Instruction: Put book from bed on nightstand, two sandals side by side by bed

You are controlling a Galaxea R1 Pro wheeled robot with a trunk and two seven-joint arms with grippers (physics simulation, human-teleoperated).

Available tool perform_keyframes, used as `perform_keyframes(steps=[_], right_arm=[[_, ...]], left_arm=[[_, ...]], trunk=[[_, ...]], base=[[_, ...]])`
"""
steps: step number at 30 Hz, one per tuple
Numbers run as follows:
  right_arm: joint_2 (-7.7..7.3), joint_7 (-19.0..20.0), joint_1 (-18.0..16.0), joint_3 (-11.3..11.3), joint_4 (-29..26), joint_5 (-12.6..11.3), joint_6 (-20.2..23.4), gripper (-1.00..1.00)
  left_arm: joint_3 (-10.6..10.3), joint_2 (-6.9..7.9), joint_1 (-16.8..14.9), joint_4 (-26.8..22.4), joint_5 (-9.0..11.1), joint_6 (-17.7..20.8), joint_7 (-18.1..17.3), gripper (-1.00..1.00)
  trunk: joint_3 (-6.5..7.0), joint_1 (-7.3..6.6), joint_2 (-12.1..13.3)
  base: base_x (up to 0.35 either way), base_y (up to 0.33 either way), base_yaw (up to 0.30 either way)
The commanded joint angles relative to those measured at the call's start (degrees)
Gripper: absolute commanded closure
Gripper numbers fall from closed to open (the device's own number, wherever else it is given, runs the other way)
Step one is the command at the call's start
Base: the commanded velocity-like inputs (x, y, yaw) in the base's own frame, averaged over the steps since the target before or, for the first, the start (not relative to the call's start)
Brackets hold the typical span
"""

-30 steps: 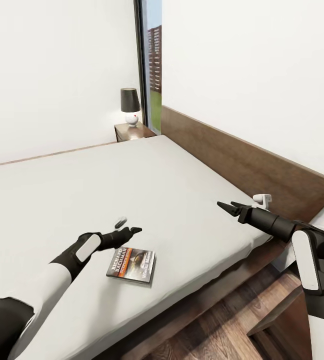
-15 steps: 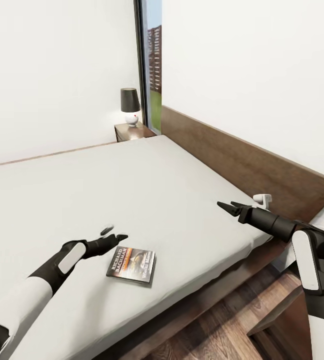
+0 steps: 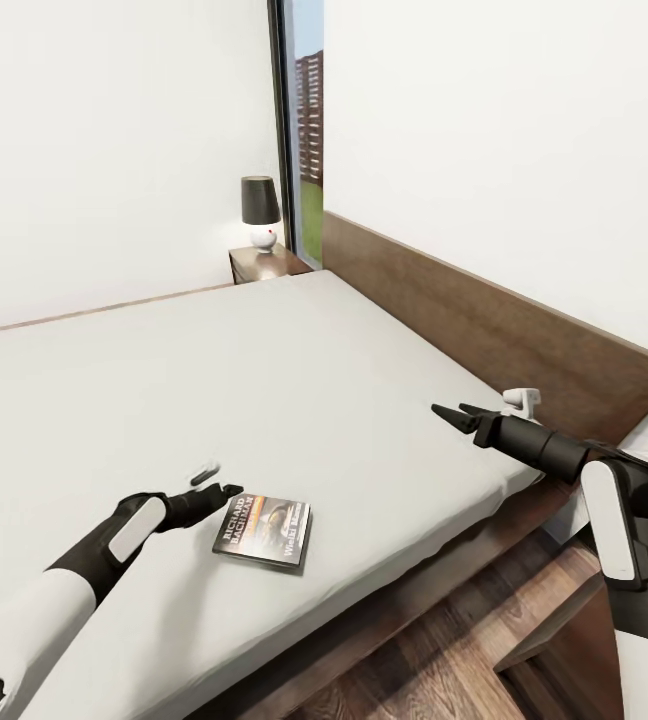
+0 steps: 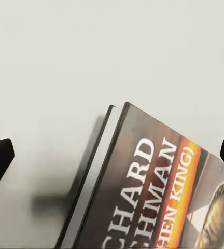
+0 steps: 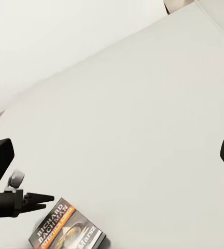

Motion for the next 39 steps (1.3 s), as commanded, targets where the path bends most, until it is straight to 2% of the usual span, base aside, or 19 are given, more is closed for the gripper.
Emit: perform_keyframes(steps=[1,14,28,39], right_arm=[[0.00,0.2,0.0,0.0,0.0,0.0,0.3,-1.00],[-0.05,0.2,0.0,0.4,0.0,0.0,0.3,-1.00],[-0.01,0.1,0.0,0.5,0.0,0.0,0.3,-1.00],[-0.01,0.1,0.0,0.4,0.0,0.0,0.3,-1.00]], left_arm=[[-0.2,0.06,0.1,0.0,0.1,0.1,0.0,-1.00],[-0.4,-0.71,0.4,0.5,0.3,0.2,0.5,-1.00],[-0.4,-0.82,0.5,0.6,0.4,0.4,0.2,-1.00],[-0.4,-0.83,0.8,0.6,0.5,0.4,0.0,-1.00]], trunk=[[-0.04,-0.01,0.0],[-0.04,-0.01,0.0],[-0.04,-0.01,0.0],[-0.04,-0.01,0.0]], base=[[0.000,0.000,0.000],[0.000,0.000,-0.009],[0.000,0.000,-0.154],[0.000,0.000,-0.037]])
